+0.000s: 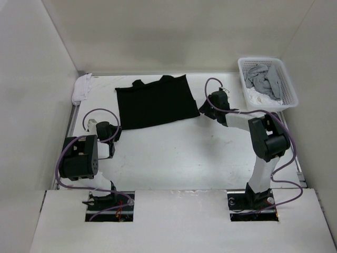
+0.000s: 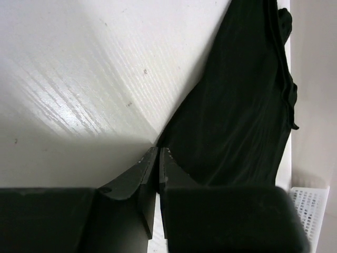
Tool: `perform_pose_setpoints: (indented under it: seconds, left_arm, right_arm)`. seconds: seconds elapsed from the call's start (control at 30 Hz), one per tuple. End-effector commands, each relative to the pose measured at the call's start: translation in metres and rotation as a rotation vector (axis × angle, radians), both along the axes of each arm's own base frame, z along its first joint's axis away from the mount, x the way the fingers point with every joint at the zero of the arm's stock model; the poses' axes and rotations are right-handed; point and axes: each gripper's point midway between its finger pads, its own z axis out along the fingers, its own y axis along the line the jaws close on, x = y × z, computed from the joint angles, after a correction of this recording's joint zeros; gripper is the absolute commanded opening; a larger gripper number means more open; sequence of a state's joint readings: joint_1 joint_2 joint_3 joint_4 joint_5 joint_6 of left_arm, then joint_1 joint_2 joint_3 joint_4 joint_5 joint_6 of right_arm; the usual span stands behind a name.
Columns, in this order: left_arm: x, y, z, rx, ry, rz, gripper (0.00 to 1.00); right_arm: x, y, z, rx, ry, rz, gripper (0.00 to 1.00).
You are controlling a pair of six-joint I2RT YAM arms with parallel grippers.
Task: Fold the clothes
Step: Fold the tank top
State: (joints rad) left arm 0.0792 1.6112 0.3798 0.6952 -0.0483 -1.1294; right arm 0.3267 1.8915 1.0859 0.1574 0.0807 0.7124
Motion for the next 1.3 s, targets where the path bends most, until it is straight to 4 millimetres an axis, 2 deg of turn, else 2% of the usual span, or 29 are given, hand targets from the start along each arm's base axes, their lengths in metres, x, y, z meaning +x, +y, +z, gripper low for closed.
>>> perform_pose_setpoints:
  seconds: [0.0,0.07,0.17,0.3,0.5,0.6,0.8,0.97,1.1,1.27]
  left_arm:
    - [-0.009,0.010,0.001,0.011,-0.004,0.032,0.03]
    - [-0.011,0.015,0.003,0.018,-0.005,0.045,0.02]
    - [-0.016,0.023,0.005,0.024,-0.008,0.065,0.02]
    - [-0.015,0.022,0.006,0.032,-0.010,0.058,0.02]
    - [-0.016,0.018,0.005,0.036,-0.012,0.041,0.02]
    - [-0.016,0.019,0.006,0.045,-0.016,0.043,0.02]
    - [-0.016,0.020,0.007,0.045,-0.020,0.043,0.02]
    - [-0.016,0.019,0.008,0.045,-0.023,0.040,0.02]
    - [-0.015,0.018,0.009,0.047,-0.025,0.040,0.02]
    - [-0.016,0.017,0.008,0.047,-0.023,0.036,0.02]
  right_arm:
    - [-0.003,0.003,0.014,0.052,-0.024,-0.011,0.50]
    - [-0.010,0.002,0.013,0.066,-0.022,-0.020,0.50]
    - [-0.023,0.011,0.010,0.088,-0.020,-0.009,0.52]
    - [-0.027,0.020,0.000,0.118,0.009,0.015,0.54]
    - [-0.034,0.029,0.002,0.187,0.015,0.037,0.47]
    - [-0.036,0.031,-0.005,0.196,0.032,0.041,0.45]
    - [-0.028,0.037,-0.010,0.230,0.039,0.030,0.41]
    - [-0.022,0.036,-0.012,0.230,0.031,0.008,0.32]
    - [-0.013,0.036,-0.009,0.225,0.014,-0.005,0.31]
    - [-0.009,0.033,-0.009,0.215,0.003,-0.022,0.17]
